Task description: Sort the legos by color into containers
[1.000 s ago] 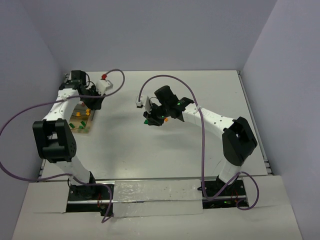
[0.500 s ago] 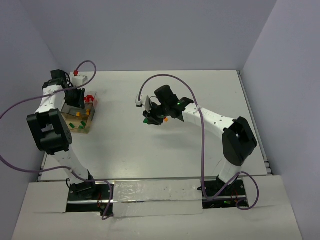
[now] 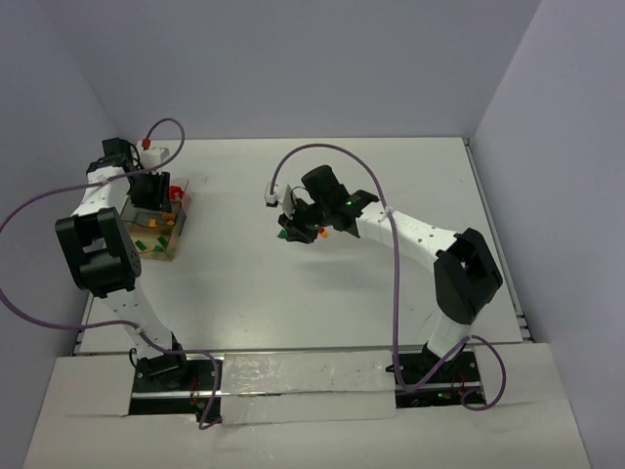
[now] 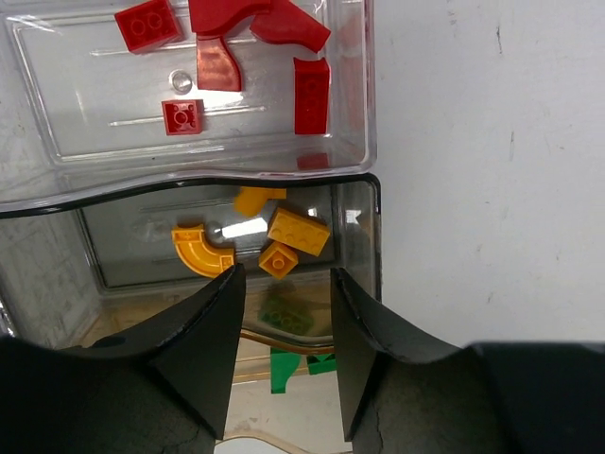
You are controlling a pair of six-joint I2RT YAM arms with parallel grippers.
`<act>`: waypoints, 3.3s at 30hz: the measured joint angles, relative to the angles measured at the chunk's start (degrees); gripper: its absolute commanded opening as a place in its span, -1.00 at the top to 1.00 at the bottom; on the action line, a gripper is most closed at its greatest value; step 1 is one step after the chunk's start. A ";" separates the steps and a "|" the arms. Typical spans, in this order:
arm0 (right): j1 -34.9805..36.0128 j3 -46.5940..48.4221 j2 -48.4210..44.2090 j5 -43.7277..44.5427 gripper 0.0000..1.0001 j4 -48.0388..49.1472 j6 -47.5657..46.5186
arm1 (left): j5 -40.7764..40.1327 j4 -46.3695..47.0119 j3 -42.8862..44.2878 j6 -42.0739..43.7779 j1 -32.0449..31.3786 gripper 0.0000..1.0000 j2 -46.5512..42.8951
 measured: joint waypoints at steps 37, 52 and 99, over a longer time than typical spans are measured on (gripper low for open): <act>7.76 6.74 -0.20 3.74 1.00 1.37 1.90 | 52.22 21.40 -28.95 -41.81 -21.03 -0.06 -24.35; 8.03 7.40 -0.20 6.53 0.17 0.71 1.70 | 51.70 19.50 -28.92 -40.33 -21.36 1.00 -24.33; -7.96 -4.57 -5.04 7.27 -0.56 1.92 8.82 | -11.43 6.28 -21.89 -10.61 0.92 0.97 -18.97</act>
